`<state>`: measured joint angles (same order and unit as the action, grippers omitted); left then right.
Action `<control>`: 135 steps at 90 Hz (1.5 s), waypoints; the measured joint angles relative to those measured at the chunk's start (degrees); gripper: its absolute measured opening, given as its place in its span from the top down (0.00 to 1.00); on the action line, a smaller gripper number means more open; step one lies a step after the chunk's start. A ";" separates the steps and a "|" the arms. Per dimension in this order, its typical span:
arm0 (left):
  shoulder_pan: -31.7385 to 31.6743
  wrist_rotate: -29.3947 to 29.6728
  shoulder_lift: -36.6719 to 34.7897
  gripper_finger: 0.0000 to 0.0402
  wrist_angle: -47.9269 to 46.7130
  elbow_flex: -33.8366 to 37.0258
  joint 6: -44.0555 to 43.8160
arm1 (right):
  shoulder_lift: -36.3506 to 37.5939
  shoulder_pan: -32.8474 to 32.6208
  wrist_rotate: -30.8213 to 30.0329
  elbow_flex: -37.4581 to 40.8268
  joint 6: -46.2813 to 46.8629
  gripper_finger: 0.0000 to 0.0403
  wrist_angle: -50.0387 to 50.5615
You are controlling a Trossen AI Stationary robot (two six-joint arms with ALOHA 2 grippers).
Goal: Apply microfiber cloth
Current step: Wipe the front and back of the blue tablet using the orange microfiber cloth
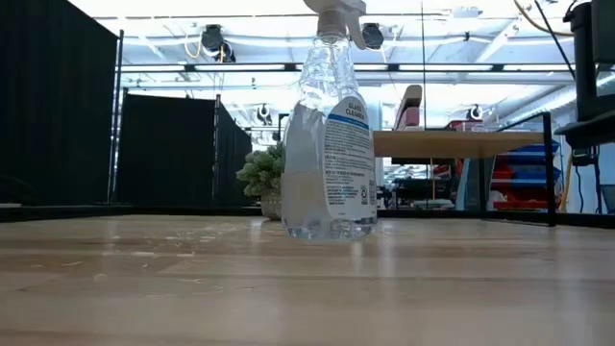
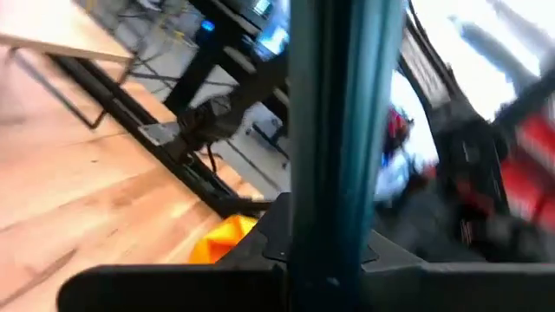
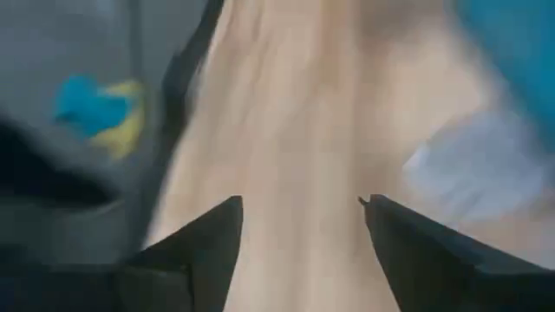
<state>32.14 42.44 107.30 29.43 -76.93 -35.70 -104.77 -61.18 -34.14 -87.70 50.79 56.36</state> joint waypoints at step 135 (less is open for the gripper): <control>-0.90 -15.37 8.07 0.98 -14.57 0.55 9.06 | 0.04 -2.46 6.52 22.25 9.27 0.98 -27.62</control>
<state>31.24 27.07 115.37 14.86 -76.38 -26.63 -104.73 -63.64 -27.62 -65.45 60.06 28.74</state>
